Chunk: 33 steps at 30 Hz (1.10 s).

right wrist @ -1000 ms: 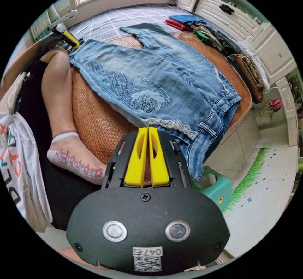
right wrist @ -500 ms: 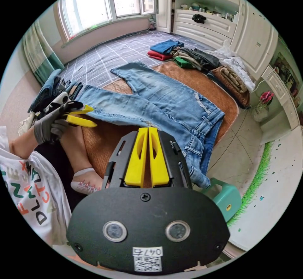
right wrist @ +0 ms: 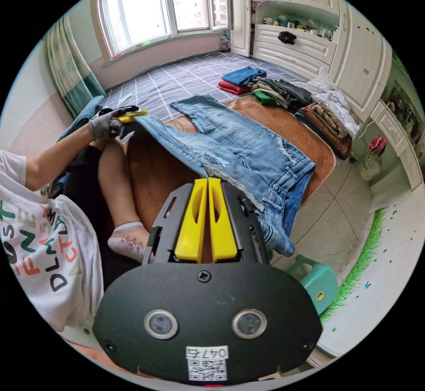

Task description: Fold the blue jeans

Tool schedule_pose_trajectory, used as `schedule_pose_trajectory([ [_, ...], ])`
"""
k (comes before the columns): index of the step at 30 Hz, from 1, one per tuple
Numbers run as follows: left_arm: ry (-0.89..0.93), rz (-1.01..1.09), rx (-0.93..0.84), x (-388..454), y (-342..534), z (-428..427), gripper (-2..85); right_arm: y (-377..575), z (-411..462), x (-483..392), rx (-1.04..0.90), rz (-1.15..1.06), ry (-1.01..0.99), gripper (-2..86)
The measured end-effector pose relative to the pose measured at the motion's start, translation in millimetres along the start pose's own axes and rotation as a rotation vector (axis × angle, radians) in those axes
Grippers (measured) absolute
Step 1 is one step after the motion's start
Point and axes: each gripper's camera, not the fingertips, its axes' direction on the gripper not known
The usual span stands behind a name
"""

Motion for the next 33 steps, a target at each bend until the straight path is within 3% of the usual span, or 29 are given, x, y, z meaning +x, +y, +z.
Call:
schedule_pose_trajectory([
  [11,-0.118,0.297,0.025,18,-26,-86,-0.9,60,45,-38,-0.168,-0.016,-0.218,2.2],
  [16,-0.083,0.462,0.009,29,-18,-78,-0.9,90,21,-19,-0.105,0.053,0.031,5.7],
  [19,-0.066,0.552,-0.010,41,-17,-68,-0.9,95,23,-17,-0.147,-0.020,0.034,6.3],
  [26,-0.009,0.460,0.010,38,-33,-61,-0.9,81,86,-58,-0.367,-0.393,0.142,3.8],
  [30,-0.046,0.443,0.022,51,-39,-53,-0.9,64,87,-61,-0.417,-0.455,0.224,0.5],
  [33,-0.140,0.481,0.036,76,-37,-44,-0.9,48,42,-59,-0.326,-0.429,0.311,0.1],
])
